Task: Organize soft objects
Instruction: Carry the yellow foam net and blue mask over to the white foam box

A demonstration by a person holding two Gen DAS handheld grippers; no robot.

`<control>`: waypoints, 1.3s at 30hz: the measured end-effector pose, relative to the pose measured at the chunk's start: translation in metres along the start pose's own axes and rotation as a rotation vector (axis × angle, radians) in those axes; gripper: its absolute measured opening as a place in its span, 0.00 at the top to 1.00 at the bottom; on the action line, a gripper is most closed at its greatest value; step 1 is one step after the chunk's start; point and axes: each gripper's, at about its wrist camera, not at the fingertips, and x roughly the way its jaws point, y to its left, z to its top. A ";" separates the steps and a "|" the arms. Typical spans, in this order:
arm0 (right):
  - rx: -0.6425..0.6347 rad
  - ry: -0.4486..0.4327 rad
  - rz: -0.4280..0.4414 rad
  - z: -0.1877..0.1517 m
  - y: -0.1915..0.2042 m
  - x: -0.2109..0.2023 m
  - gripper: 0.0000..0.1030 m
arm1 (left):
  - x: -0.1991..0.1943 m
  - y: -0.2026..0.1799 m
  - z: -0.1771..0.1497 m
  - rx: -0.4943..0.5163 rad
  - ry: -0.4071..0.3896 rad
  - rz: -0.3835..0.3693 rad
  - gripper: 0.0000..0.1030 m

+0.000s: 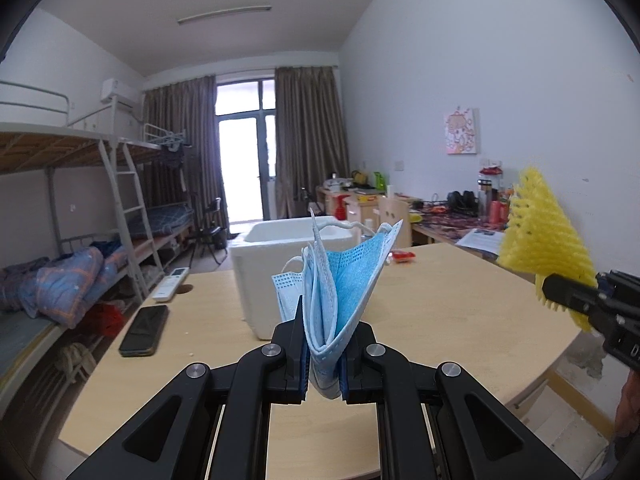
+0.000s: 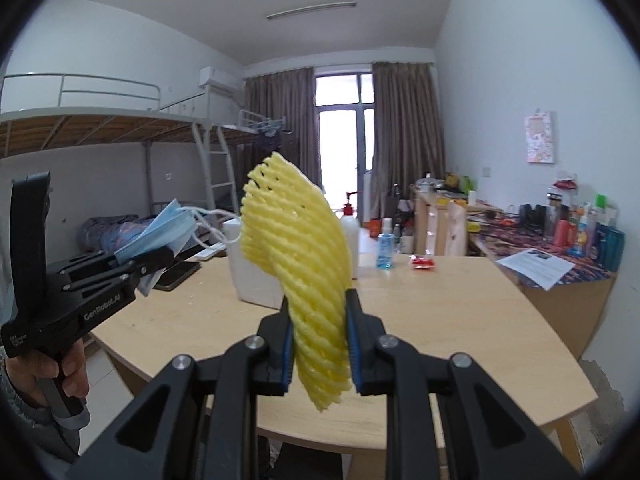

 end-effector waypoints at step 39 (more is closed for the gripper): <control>0.002 0.101 0.150 0.041 0.028 0.115 0.75 | 0.072 0.063 0.013 -0.085 0.087 0.127 0.89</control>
